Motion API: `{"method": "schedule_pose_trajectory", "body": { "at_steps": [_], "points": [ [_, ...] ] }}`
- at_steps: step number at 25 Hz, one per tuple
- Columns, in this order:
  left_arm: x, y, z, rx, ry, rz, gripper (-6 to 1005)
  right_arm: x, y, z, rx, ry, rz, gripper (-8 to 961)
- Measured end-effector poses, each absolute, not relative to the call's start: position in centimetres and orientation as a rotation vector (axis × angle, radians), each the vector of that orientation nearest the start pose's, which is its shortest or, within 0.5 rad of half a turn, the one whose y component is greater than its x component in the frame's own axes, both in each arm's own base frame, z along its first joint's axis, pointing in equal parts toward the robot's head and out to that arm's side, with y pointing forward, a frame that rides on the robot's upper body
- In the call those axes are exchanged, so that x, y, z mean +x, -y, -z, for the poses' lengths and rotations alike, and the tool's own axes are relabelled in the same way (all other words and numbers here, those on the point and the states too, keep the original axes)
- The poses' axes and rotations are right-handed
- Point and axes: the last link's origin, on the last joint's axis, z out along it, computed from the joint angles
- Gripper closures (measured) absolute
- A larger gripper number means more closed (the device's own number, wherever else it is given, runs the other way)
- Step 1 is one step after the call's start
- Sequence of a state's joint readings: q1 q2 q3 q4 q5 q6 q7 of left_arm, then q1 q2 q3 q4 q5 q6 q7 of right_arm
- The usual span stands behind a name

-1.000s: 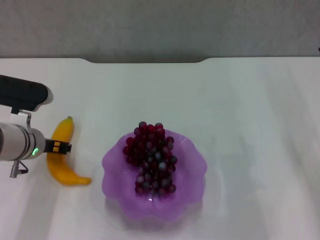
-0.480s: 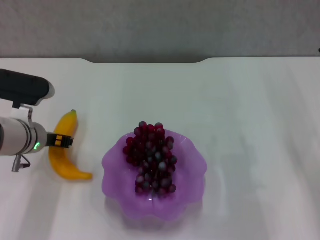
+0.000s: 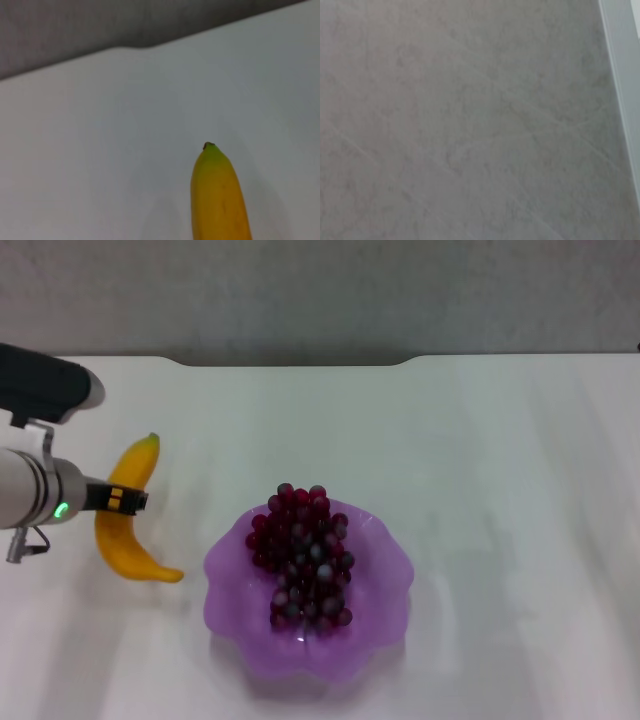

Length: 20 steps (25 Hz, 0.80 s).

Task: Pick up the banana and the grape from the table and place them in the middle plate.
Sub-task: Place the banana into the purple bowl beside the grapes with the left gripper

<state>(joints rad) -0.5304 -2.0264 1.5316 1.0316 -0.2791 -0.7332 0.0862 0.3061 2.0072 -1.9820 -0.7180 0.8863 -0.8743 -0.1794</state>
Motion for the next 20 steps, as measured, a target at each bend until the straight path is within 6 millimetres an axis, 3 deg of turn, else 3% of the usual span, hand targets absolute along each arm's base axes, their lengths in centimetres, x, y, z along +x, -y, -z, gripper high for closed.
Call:
{"method": "schedule_pose_trajectory", "body": {
  "at_steps": [8, 20],
  "points": [
    [-23.9, -39.6, -2.6, -1.956, 0.974, -0.148, 520, 28.9, -36.9, -3.5, -1.363, -0.56, -0.731, 179],
    [-21.2, -35.8, -2.8, -2.106, 0.932, -0.125, 520, 29.3, -36.8, -3.4, -1.367, -0.562, -0.715, 180]
  ]
}}
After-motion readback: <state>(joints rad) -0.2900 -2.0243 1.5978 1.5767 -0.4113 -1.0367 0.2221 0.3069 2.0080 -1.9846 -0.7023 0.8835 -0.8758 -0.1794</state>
